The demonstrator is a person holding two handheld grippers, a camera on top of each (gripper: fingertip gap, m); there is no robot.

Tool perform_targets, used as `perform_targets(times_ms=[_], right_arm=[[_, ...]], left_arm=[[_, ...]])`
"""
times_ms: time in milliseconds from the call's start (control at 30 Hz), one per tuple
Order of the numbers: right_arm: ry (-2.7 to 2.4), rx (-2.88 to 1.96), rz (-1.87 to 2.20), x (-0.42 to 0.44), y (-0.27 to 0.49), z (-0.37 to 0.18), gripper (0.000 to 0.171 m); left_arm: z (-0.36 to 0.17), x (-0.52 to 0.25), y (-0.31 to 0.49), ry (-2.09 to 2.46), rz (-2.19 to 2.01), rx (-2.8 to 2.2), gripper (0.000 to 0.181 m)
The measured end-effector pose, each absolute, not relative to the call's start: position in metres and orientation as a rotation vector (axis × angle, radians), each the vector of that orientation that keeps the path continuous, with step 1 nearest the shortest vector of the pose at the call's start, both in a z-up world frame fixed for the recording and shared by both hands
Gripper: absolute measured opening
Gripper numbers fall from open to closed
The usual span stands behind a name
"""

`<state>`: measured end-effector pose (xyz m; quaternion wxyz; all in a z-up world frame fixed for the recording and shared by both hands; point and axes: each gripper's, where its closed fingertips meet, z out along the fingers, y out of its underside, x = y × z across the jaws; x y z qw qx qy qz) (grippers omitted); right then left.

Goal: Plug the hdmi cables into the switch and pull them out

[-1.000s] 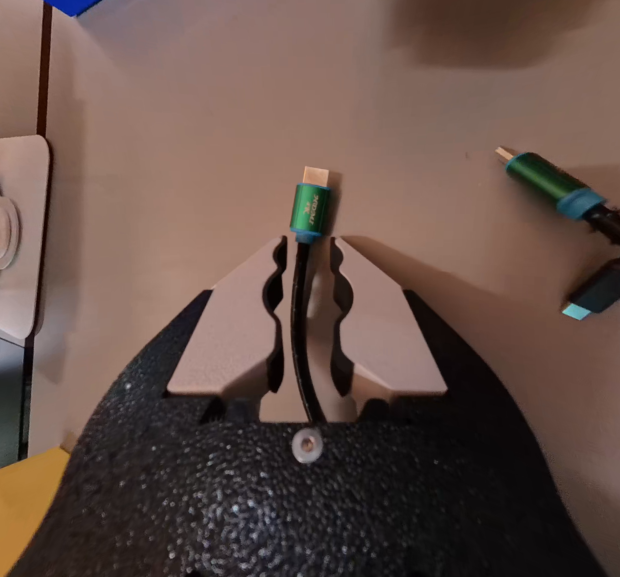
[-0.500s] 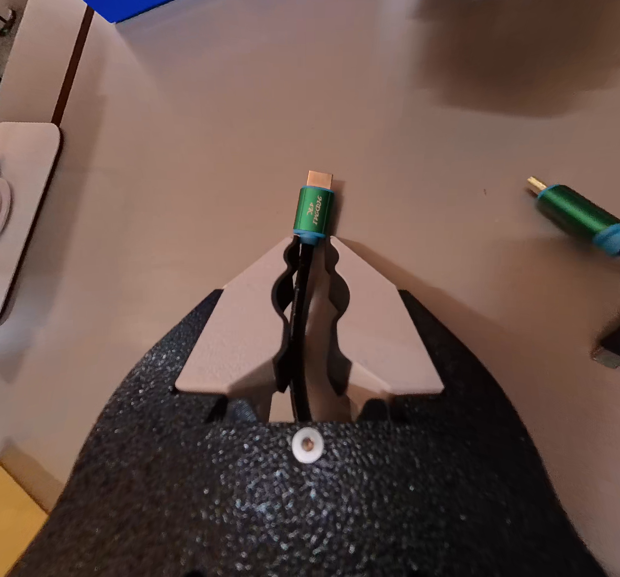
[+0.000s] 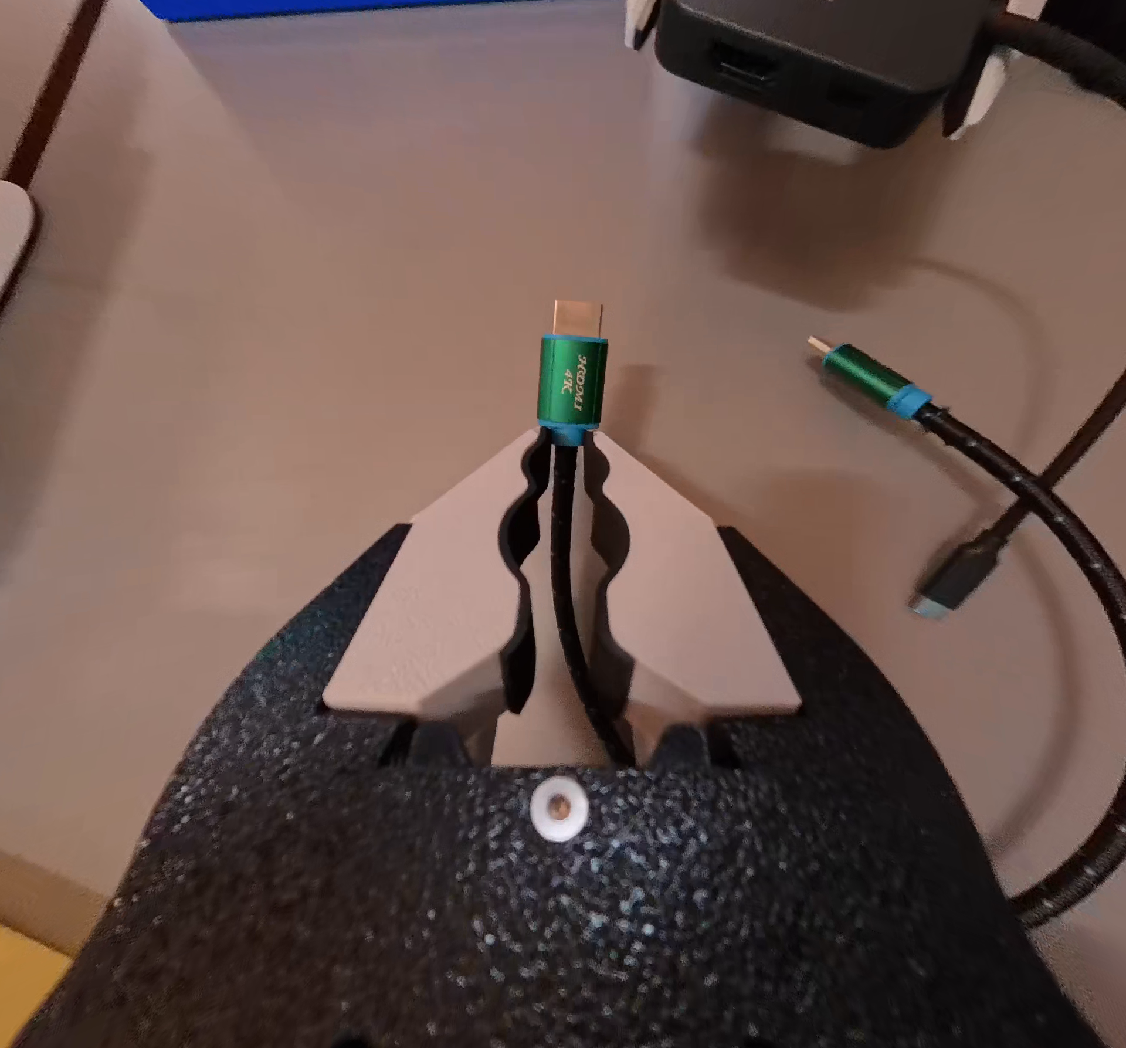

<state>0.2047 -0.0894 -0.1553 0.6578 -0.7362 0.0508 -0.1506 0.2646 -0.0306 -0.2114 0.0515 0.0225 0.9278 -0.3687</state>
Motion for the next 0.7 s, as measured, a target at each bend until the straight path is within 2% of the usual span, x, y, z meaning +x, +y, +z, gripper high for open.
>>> perform_targets(times_ms=[233, 467, 700], right_arm=[[0.119, -1.666, -0.348, 0.205, -0.091, -0.155, 0.074], [0.119, -1.664, -0.347, 0.205, -0.091, -0.155, 0.074], [0.117, -1.668, -0.345, 0.205, -0.090, -0.155, 0.074]], left_arm=[[-0.216, 0.264, -0.031, 2.798, -1.079, 0.106, 0.008], [-0.248, 0.268, -0.029, 2.730, -0.961, 0.142, 0.009], [-0.249, 0.274, -0.017, 2.739, -0.903, 0.103, 0.015]])
